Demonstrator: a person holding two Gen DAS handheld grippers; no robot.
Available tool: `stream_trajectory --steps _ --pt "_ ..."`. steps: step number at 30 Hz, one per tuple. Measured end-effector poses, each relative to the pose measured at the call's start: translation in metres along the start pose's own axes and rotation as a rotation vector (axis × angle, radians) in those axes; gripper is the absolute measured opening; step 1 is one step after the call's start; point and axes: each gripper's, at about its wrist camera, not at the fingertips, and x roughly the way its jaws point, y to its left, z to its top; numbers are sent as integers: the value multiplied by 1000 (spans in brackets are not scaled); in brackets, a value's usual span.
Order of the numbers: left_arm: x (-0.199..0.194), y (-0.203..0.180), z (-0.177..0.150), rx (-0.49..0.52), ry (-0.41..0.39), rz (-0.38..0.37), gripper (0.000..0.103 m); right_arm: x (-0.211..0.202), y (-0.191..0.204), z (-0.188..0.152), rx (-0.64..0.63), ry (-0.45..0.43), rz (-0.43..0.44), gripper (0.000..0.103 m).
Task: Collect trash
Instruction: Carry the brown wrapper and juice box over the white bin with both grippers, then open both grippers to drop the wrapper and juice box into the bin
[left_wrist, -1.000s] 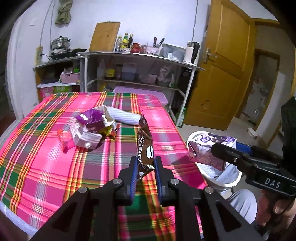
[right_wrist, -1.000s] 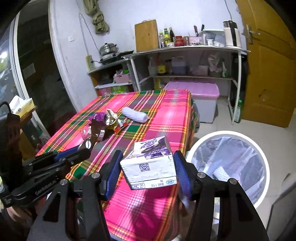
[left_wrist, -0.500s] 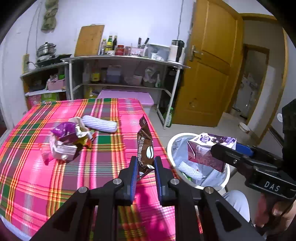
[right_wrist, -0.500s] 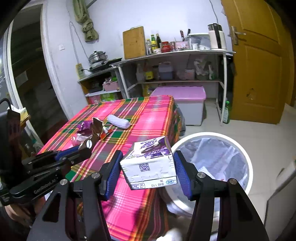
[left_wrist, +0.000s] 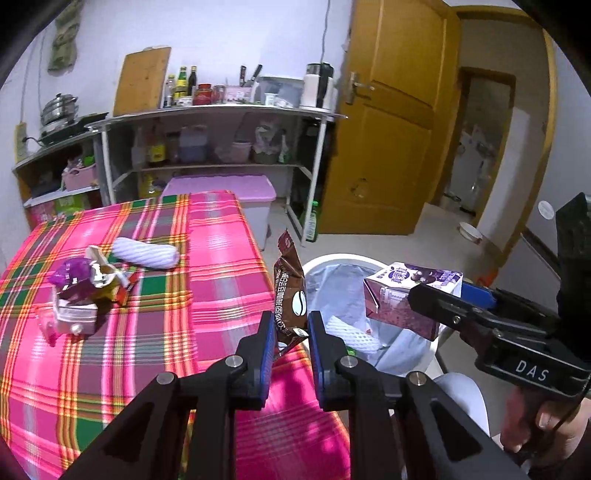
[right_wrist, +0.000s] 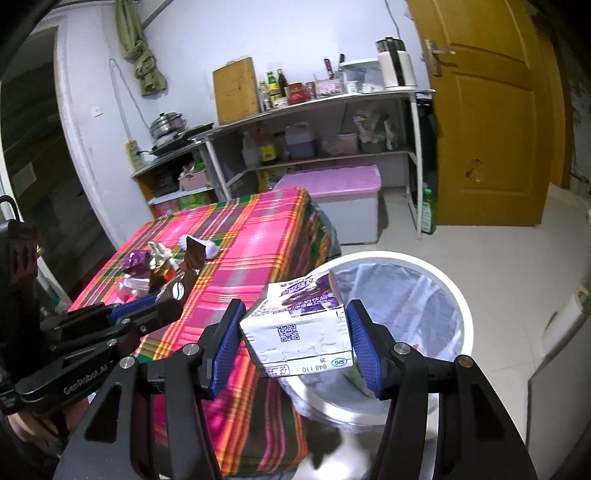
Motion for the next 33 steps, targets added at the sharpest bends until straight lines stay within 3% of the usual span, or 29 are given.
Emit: stream_trajectory --steps 10,23,33 --pt "32 -24 2 25 56 -46 18 4 -30 -6 54 21 -40 57" --pt "89 -48 -5 72 184 -119 18 35 -67 -21 132 112 -73 57" --pt "118 -55 -6 71 252 -134 18 55 -83 -32 156 192 -77 58"
